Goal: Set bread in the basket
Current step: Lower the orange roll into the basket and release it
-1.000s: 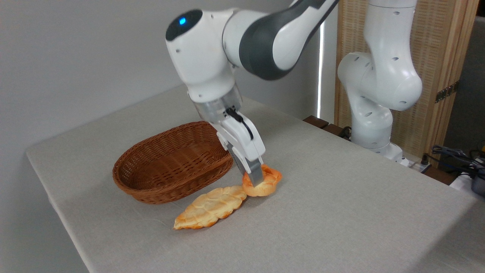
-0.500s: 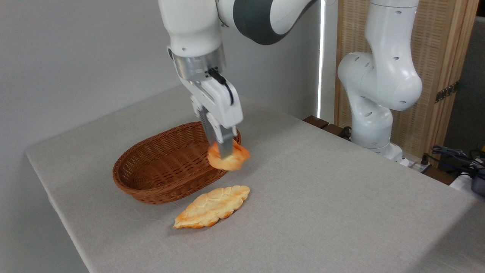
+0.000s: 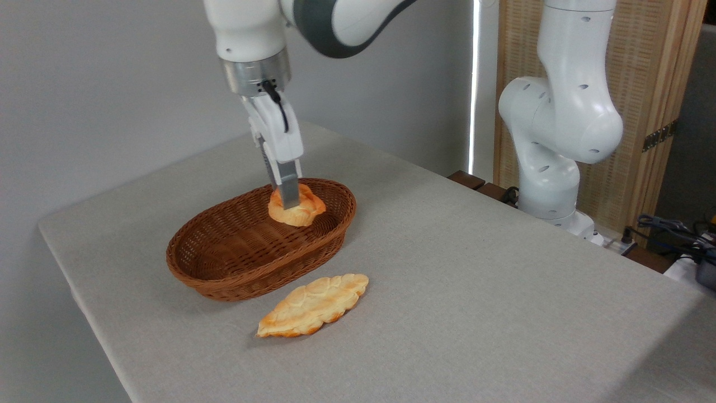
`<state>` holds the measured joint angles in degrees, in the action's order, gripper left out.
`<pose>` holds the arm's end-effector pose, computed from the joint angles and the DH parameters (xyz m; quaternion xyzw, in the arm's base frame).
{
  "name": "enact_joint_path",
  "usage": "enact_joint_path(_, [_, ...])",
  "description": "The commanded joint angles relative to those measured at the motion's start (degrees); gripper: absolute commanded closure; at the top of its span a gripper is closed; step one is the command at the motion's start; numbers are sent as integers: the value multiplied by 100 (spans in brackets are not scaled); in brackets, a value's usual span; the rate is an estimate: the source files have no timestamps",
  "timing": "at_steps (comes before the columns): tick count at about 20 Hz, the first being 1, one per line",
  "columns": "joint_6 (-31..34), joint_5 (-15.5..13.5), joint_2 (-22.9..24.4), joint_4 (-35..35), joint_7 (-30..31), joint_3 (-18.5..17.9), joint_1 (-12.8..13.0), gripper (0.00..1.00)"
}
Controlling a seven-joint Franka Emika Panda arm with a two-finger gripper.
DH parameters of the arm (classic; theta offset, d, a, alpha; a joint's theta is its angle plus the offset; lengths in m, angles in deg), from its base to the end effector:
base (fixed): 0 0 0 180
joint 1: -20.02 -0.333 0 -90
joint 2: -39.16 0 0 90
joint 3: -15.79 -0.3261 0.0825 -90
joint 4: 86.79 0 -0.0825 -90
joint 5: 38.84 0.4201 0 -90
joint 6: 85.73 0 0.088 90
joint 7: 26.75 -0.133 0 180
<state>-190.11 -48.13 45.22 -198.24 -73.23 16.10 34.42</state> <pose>0.5378 -0.1591 0.5009 0.8685 -0.4894 0.0129 0.0774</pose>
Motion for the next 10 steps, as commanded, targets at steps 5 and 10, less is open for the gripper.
enact_joint_path(5, [-154, 6, -746, 536, 1123, 232, 1, 0])
enact_joint_path(10, [-154, 23, -861, 571, 1317, 232, 1, 0])
